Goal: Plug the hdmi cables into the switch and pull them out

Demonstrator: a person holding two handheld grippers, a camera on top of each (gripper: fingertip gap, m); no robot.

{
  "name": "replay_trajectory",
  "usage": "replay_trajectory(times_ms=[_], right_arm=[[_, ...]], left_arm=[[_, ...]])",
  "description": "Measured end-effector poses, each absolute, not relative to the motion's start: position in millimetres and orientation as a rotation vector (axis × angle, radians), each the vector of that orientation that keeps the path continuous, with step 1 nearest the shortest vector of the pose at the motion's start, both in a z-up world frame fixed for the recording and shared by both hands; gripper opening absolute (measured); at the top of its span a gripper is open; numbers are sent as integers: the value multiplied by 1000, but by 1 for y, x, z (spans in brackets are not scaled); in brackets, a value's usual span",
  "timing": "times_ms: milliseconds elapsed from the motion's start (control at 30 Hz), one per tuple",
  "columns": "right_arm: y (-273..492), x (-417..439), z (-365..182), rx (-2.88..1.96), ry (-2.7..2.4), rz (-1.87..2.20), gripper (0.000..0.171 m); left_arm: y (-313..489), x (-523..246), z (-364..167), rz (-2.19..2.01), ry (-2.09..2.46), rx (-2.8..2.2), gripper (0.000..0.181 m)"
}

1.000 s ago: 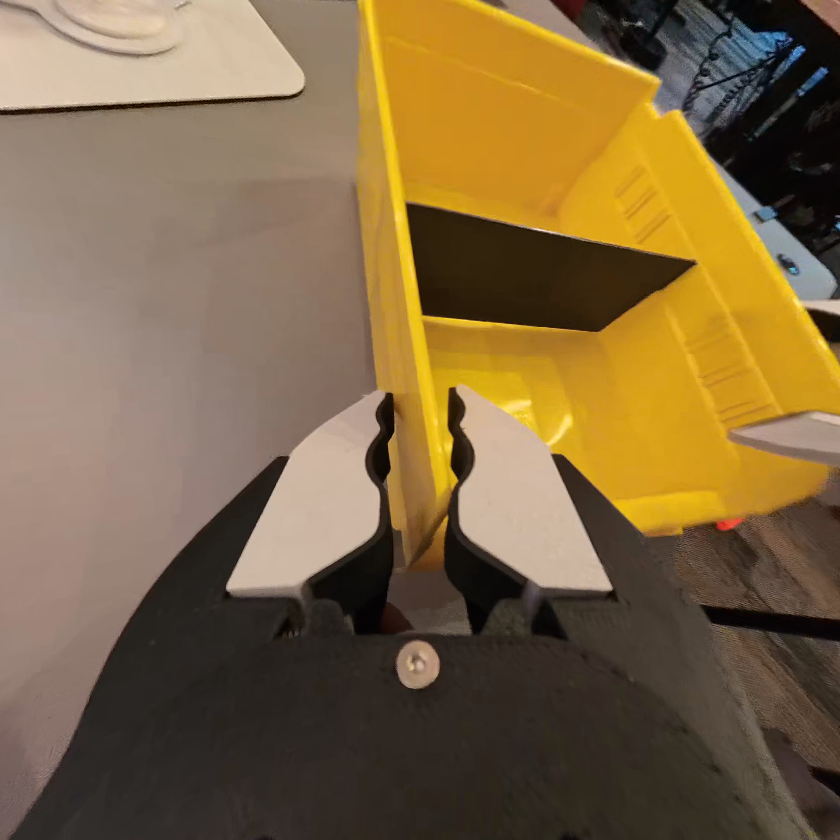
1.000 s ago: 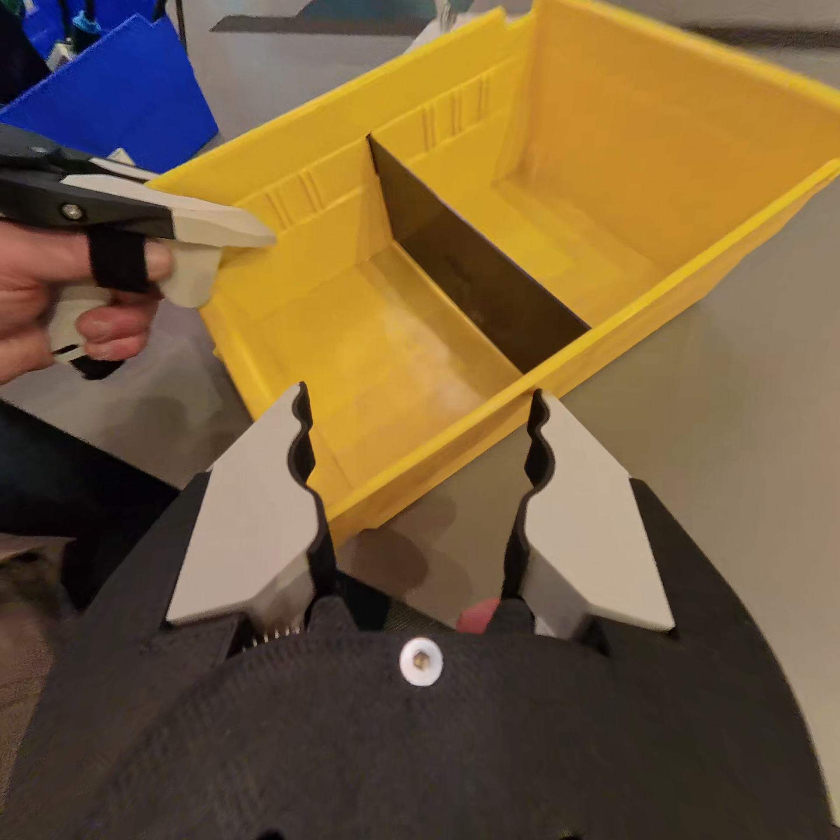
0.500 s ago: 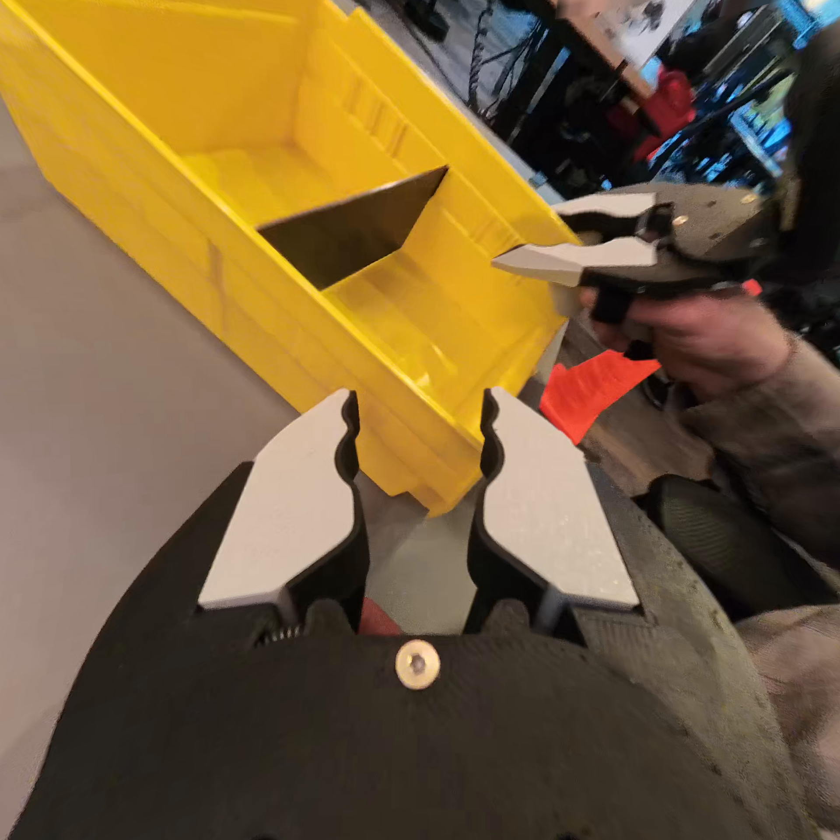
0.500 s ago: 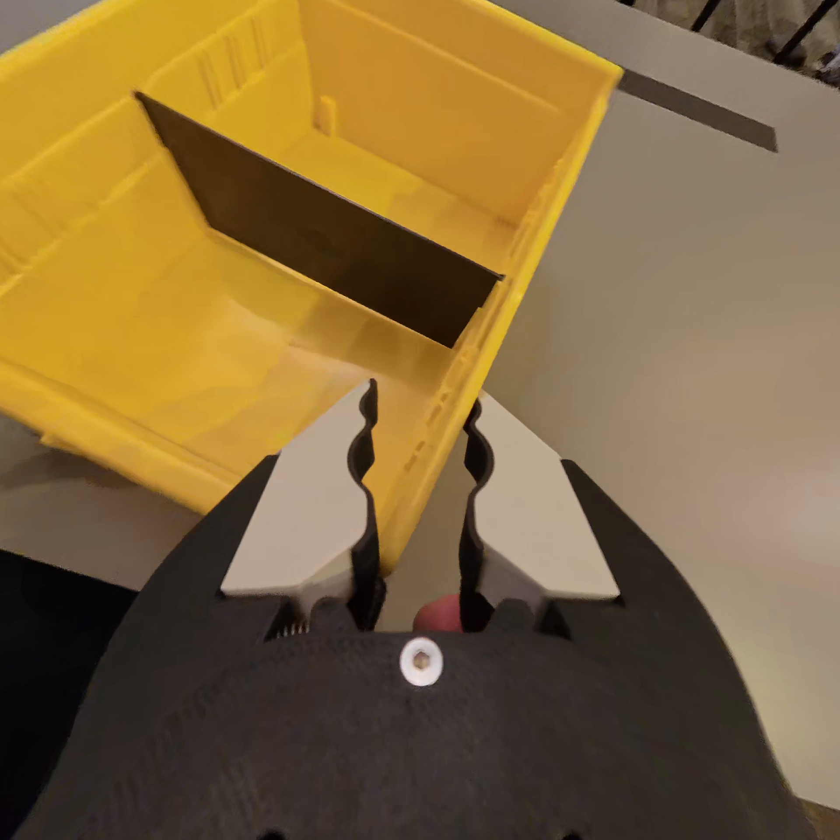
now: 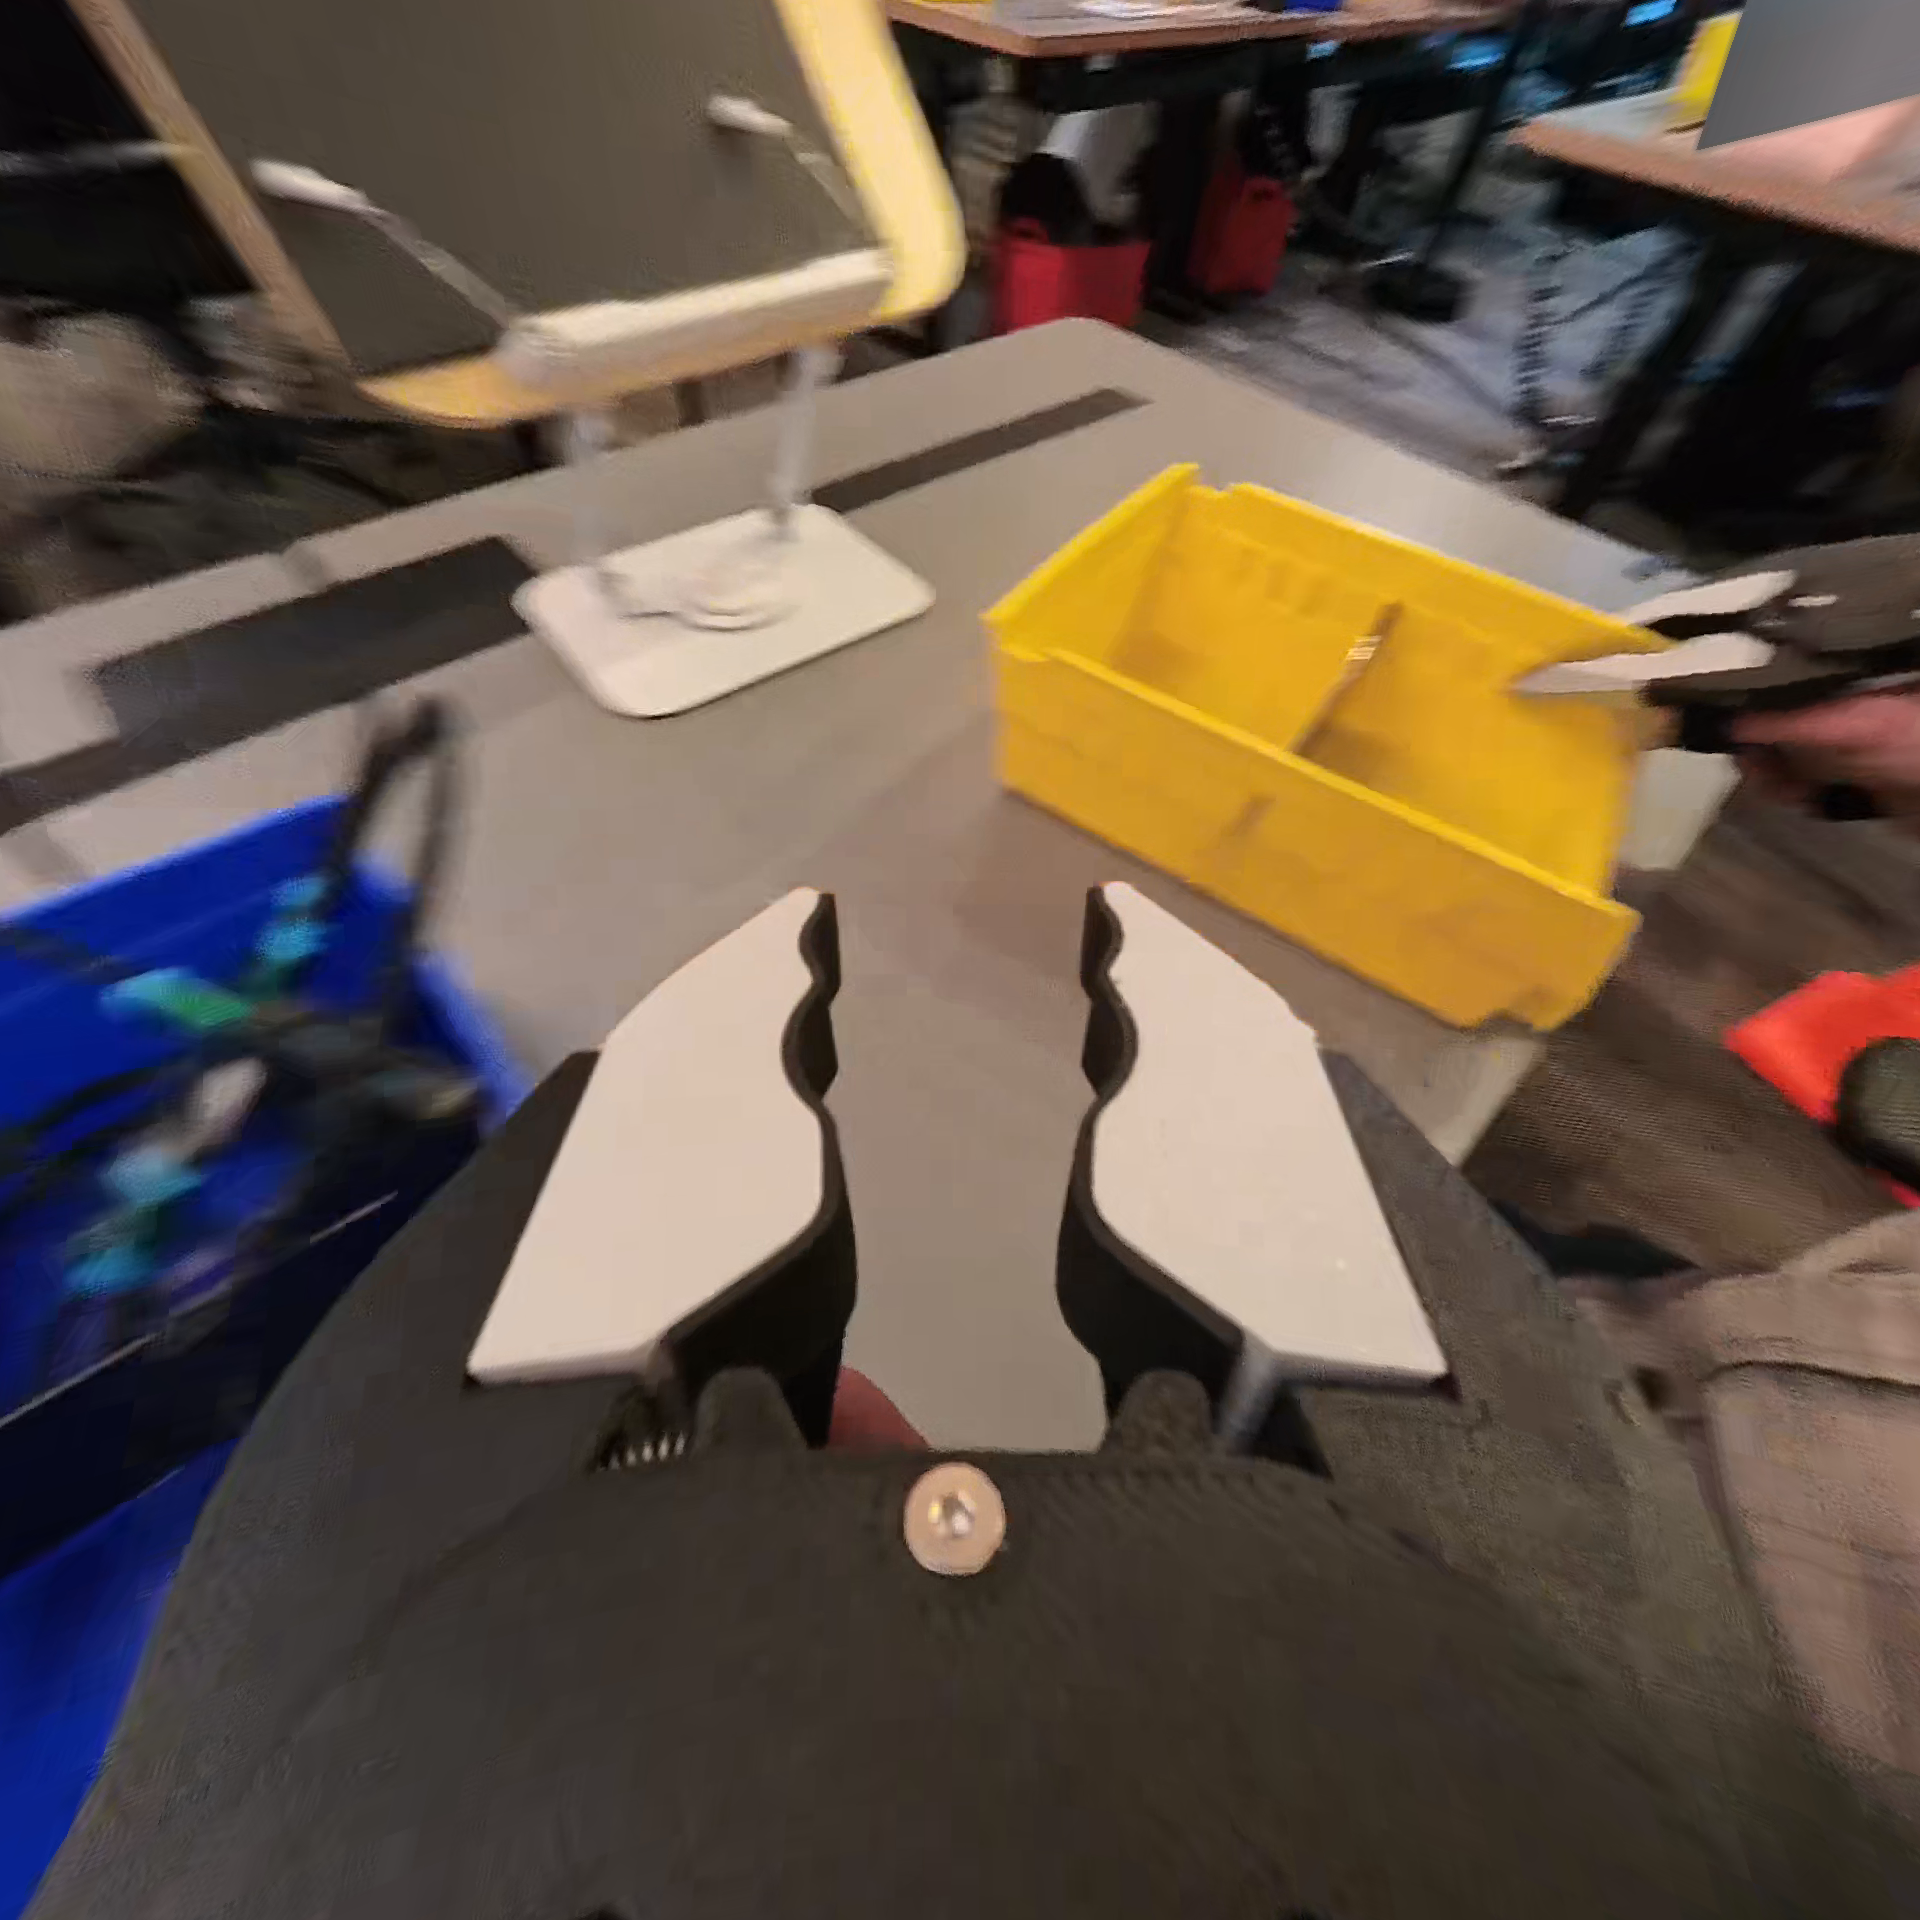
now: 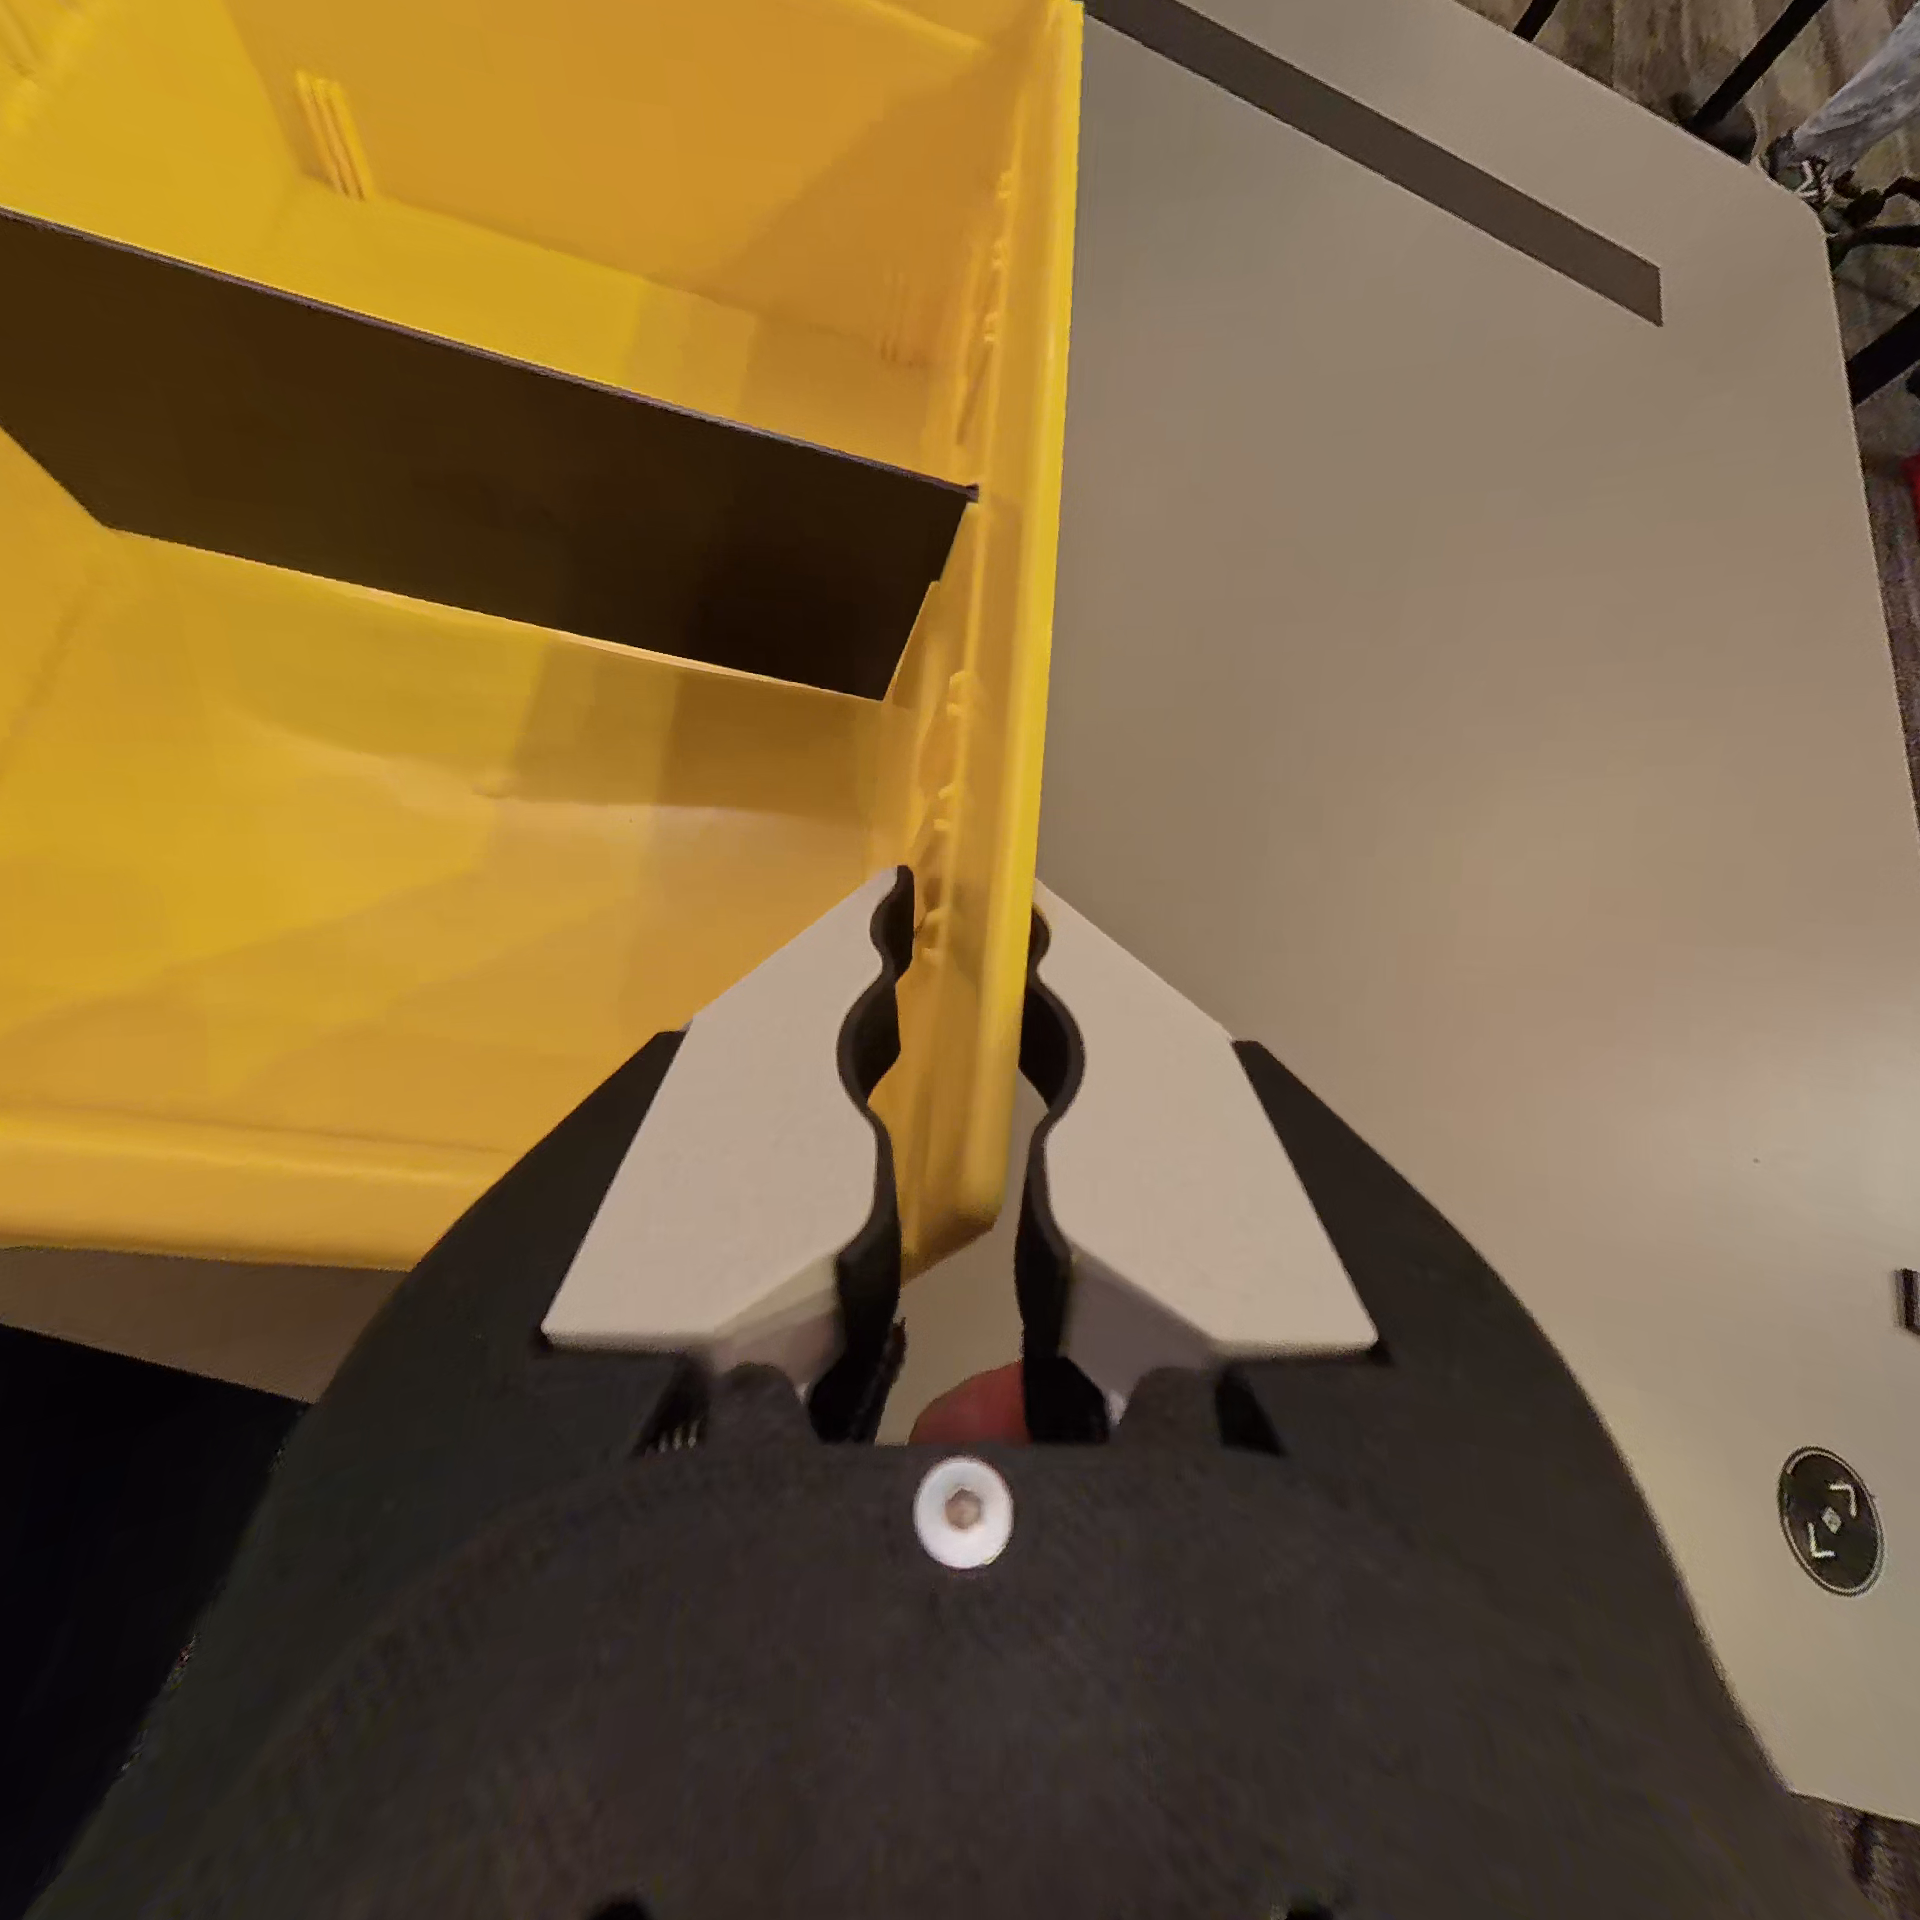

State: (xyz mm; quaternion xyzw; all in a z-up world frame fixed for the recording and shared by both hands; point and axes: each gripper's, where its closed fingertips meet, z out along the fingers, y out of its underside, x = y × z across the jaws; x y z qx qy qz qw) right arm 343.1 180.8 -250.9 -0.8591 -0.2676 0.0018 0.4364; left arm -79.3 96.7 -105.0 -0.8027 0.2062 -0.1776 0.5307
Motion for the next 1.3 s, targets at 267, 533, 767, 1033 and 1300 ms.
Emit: replay_trajectory(times_ms=[267, 533, 767, 1033, 1300], right_arm=[[185, 348, -252, -2134, -684, -9, 14], [187, 351, -251, -2145, -709, -18, 14], [188, 355, -252, -2149, -693, -9, 15], [190, 366, -252, -2147, -675, -18, 15], [192, 377, -252, -2149, -641, 27, 12]], left_arm=[[87, -285, -120, 207, 196, -2070, 54], [82, -370, -176, 339, 43, -2227, 71], [82, -393, -207, 346, -17, -2318, 73], [83, -391, -244, 330, 68, -2425, 38], [86, -384, -248, 212, 44, -2403, 12]])
